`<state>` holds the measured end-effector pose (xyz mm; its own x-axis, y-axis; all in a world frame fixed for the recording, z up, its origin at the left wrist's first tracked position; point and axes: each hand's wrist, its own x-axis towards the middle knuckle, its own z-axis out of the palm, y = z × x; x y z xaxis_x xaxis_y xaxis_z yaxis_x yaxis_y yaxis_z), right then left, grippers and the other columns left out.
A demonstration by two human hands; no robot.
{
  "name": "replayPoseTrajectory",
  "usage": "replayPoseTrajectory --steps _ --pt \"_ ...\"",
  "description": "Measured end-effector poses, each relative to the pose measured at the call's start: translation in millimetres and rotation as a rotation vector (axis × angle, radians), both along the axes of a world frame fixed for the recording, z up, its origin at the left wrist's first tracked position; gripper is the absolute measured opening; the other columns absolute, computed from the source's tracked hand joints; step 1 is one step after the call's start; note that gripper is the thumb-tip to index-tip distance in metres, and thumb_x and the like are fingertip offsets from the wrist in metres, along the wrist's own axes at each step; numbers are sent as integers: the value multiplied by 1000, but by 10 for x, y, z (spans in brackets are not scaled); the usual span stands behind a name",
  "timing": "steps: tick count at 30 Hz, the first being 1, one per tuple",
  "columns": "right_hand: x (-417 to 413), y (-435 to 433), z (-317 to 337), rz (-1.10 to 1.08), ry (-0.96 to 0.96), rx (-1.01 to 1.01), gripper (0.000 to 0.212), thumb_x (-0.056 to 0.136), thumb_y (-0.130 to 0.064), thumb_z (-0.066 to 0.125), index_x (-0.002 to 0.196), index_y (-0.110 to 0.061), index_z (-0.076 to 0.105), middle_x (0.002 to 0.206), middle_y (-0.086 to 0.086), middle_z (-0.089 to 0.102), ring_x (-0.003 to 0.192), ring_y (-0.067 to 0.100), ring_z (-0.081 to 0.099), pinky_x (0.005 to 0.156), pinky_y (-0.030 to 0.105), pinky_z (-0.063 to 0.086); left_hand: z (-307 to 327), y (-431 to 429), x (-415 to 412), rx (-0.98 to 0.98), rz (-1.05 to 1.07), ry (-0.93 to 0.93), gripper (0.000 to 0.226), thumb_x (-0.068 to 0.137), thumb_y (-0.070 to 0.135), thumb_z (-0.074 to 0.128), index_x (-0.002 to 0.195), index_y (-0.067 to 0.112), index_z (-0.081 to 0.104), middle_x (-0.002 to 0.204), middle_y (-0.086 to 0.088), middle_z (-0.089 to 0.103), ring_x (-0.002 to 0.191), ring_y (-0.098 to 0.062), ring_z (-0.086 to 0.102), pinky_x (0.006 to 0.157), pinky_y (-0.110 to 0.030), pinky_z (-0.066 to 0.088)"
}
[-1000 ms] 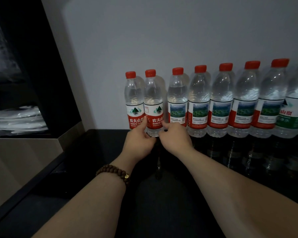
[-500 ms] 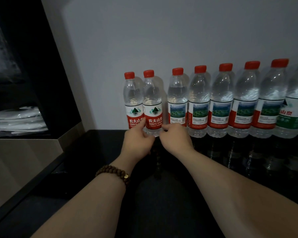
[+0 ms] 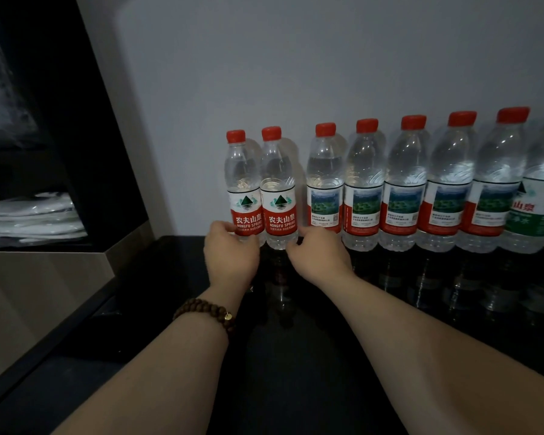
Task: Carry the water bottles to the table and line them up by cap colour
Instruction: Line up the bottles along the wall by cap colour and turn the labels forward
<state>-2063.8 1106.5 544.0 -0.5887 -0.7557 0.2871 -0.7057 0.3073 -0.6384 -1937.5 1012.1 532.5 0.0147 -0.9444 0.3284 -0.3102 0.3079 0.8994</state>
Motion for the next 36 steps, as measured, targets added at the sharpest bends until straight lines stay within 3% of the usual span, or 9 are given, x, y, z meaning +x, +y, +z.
replayPoseTrajectory --steps 2,4,6,12,15,22,27,30,36 --pt "13 -4 0 -2 61 29 23 94 -40 59 105 -24 70 86 -1 68 79 23 65 69 34 56 2 -61 13 108 0 -3 61 86 35 82 136 19 51 125 -3 64 103 -19 67 70 -27 50" --pt "26 -8 0 -12 105 43 27 96 -45 60 109 -23 68 93 0 69 81 23 62 68 33 53 -2 -107 27 146 -49 -43 71 87 44 79 145 20 46 131 -1 65 106 -19 65 76 -32 50" --pt "40 -3 4 -15 124 48 31 96 -49 59 112 -23 67 99 1 70 82 23 61 66 32 49 1 -127 27 149 -89 -66 68 87 49 78 142 23 50 129 3 67 99 -14 62 75 -32 49" --pt "-15 -22 -12 -12 28 -18 37 94 -54 61 110 -21 69 98 1 71 88 25 67 67 33 51 21 -144 -47 118 -56 -160 63 85 48 81 138 25 56 127 2 70 109 -20 69 74 -33 52" --pt "-30 -56 -32 -44 20 -23 33 94 -51 64 105 -20 69 94 0 70 86 24 67 71 35 56 15 -192 -48 105 -80 -166 58 86 50 79 136 29 59 123 5 72 94 -14 66 67 -29 50" --pt "-7 -49 -44 -93 80 -33 31 96 -48 64 104 -18 65 96 2 68 89 26 66 72 37 55 -17 -217 -56 60 -110 -242 51 88 51 76 132 31 61 122 7 71 107 -19 68 90 -47 58" --pt "64 -45 -23 -142 192 37 36 98 -52 58 100 -17 65 79 -2 53 88 28 66 63 34 43 -5 -192 -67 46 -118 -288 61 80 62 78 129 31 58 117 11 69 93 -12 63 75 -35 52" --pt "98 -43 -8 -154 250 83 40 100 -55 51 101 -17 66 91 4 66 84 27 64 61 33 40 8 -165 -78 23 -133 -308 69 74 72 76 127 32 57 105 15 65 81 -6 55 60 -25 41" --pt "82 -47 20 -154 249 130 40 101 -57 47 106 -21 65 99 3 69 81 23 57 63 33 40 -8 -195 -88 35 -96 -330 64 82 70 69 130 30 55 118 9 69 86 -10 57 66 -30 46"
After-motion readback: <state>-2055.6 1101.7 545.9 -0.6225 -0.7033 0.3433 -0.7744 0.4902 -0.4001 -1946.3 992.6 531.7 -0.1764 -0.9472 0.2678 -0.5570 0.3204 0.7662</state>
